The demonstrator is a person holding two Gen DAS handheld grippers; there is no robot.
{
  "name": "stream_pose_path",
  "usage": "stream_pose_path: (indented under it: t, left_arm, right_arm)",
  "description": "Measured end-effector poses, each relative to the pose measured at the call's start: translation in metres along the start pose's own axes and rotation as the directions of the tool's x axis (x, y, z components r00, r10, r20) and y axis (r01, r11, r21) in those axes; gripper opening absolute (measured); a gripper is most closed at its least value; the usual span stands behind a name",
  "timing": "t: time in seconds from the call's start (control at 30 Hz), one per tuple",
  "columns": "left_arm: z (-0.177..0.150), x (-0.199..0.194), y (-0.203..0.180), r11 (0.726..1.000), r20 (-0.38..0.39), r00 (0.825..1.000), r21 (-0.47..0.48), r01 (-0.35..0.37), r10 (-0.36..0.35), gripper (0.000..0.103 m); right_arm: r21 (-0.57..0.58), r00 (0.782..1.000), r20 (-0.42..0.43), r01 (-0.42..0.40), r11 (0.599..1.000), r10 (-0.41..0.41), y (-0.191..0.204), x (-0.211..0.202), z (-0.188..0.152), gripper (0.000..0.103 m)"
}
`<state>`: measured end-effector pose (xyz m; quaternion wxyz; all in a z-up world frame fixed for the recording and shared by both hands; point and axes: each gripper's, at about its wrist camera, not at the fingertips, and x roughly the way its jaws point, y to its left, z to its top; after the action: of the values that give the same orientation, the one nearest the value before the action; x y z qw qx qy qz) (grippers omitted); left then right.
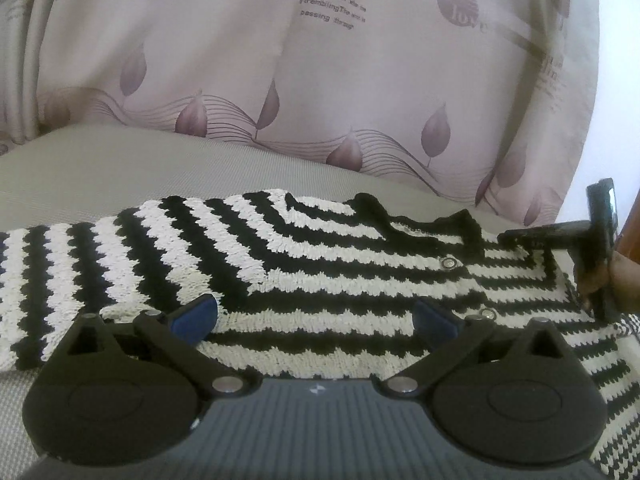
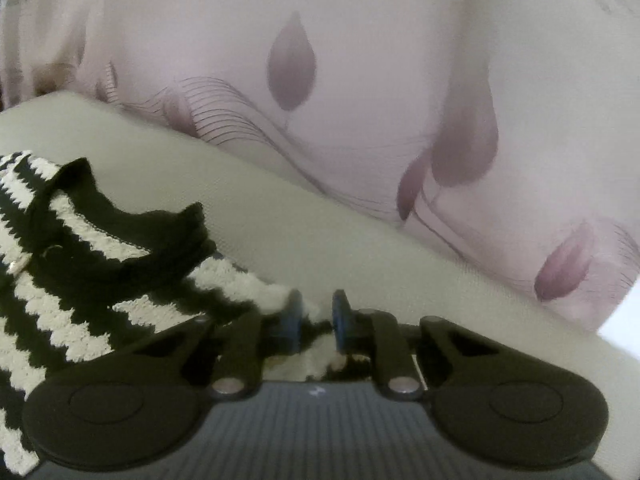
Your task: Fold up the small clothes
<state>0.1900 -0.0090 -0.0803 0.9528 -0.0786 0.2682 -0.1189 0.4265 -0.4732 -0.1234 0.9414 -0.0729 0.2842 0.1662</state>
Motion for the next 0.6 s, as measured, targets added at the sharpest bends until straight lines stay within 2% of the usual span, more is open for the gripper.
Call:
stream_pose_path:
  t: [0.07, 0.1, 0.13, 0.17, 0.23, 0.3, 0.33, 0.4, 0.43, 0.47, 0.53, 0.6]
  left_arm:
    - [0.0, -0.001, 0.0, 1.0, 0.001, 1.0, 0.001, -0.001, 0.001, 0.103]
    - [0.0, -0.001, 0.0, 1.0, 0.001, 1.0, 0.0, 0.0, 0.0, 0.103]
    - [0.0, -0.001, 0.001, 1.0, 0.001, 1.0, 0.0, 0.0, 0.0, 0.103]
    - [0.0, -0.001, 0.001, 1.0, 0.0, 1.0, -0.001, 0.0, 0.0, 0.103]
    - [0.0, -0.001, 0.001, 1.0, 0.001, 1.0, -0.001, 0.001, -0.001, 0.103]
    - [0.0, 0.0, 0.001, 1.0, -0.001, 1.0, -0.001, 0.0, 0.0, 0.103]
    - [0.0, 0.001, 0.001, 1.0, -0.003, 1.0, -0.001, -0.001, 0.001, 0.103]
    - [0.0, 0.001, 0.0, 1.0, -0.005, 1.0, 0.001, -0.002, 0.002, 0.103]
    - [0.0, 0.001, 0.0, 1.0, -0.006, 1.0, 0.003, -0.003, 0.003, 0.103]
    - [0.0, 0.001, 0.0, 1.0, -0.006, 1.0, 0.004, -0.004, 0.004, 0.103]
    - [0.0, 0.002, 0.0, 1.0, -0.007, 1.0, 0.005, -0.007, 0.007, 0.103]
    - [0.0, 0.002, 0.001, 1.0, -0.012, 1.0, 0.004, -0.01, 0.01, 0.103]
  right_arm:
    - [0.17, 0.994, 0.071, -0.099, 0.98, 0.088, -0.015, -0.02, -0.003, 0.024]
    - [0.23, 0.985, 0.136, -0.137, 0.964, 0.107, -0.023, -0.036, -0.008, 0.034]
    - [0.287, 0.975, 0.208, -0.142, 0.947, 0.083, -0.029, -0.057, -0.016, 0.046]
    - [0.329, 0.968, 0.247, -0.131, 0.935, 0.048, -0.037, -0.078, -0.024, 0.052]
    - [0.427, 0.956, 0.29, -0.088, 0.9, -0.044, -0.056, -0.125, -0.052, 0.055]
    - [0.52, 0.944, 0.277, 0.009, 0.854, -0.178, -0.074, -0.167, -0.087, 0.055]
    - [0.571, 0.936, 0.243, 0.075, 0.817, -0.256, -0.086, -0.189, -0.108, 0.056]
    - [0.651, 0.929, 0.175, 0.139, 0.746, -0.325, -0.114, -0.221, -0.149, 0.057]
    - [0.697, 0.924, 0.12, 0.182, 0.694, -0.363, -0.13, -0.237, -0.171, 0.057]
    - [0.74, 0.92, 0.09, 0.194, 0.644, -0.381, -0.142, -0.248, -0.188, 0.057]
    - [0.849, 0.921, 0.092, 0.127, 0.514, -0.379, -0.173, -0.272, -0.226, 0.057]
    - [0.902, 0.897, 0.078, 0.121, 0.414, -0.434, -0.197, -0.289, -0.25, 0.057]
